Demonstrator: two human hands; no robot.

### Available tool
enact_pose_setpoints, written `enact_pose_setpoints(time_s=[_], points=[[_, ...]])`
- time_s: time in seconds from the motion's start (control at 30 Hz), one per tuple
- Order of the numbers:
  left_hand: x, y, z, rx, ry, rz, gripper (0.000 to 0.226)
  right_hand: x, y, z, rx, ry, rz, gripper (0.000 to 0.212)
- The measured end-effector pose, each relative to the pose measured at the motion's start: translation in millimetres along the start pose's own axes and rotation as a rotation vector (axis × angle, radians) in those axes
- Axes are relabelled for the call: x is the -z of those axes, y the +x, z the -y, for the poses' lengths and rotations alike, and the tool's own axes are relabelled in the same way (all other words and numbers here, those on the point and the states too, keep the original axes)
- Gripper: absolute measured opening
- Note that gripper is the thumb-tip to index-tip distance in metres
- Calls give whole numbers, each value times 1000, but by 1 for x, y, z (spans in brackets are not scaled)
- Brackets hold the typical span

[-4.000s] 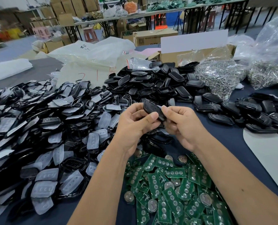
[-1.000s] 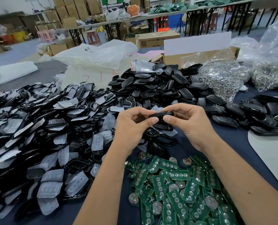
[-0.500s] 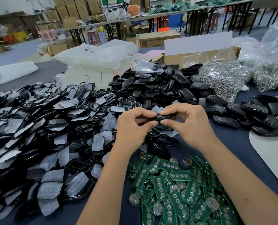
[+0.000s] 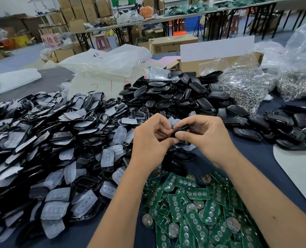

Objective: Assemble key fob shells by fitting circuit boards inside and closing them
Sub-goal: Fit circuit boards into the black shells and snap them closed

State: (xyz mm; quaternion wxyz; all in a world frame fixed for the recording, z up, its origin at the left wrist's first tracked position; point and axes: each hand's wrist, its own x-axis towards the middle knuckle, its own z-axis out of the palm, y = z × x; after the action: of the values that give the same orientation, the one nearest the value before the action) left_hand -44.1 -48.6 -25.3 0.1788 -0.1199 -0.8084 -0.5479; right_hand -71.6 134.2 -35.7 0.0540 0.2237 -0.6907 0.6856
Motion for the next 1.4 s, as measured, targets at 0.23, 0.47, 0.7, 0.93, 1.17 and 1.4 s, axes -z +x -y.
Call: enact_pose_setpoints(time_s=[0.23, 0.47, 0.7, 0.93, 1.17, 1.4], points=[[-1, 1, 1, 134, -223, 28, 36, -2, 1, 0, 12, 45, -52, 28], [-3, 1, -1, 413, -732, -16, 38, -6, 3, -6, -212, 147, -95, 34], [-7, -1, -4, 435, -773, 54, 27, -8, 1, -8, -263, 180, -82, 27], [-8, -1, -4, 405, -754, 80, 27, -7, 1, -4, -255, 206, -86, 39], [-10, -2, -2, 435, -739, 40, 26, -11, 0, -7, -263, 197, -95, 42], [-13, -3, -4, 449, -755, 28, 27, -9, 2, -9, -261, 167, -121, 48]])
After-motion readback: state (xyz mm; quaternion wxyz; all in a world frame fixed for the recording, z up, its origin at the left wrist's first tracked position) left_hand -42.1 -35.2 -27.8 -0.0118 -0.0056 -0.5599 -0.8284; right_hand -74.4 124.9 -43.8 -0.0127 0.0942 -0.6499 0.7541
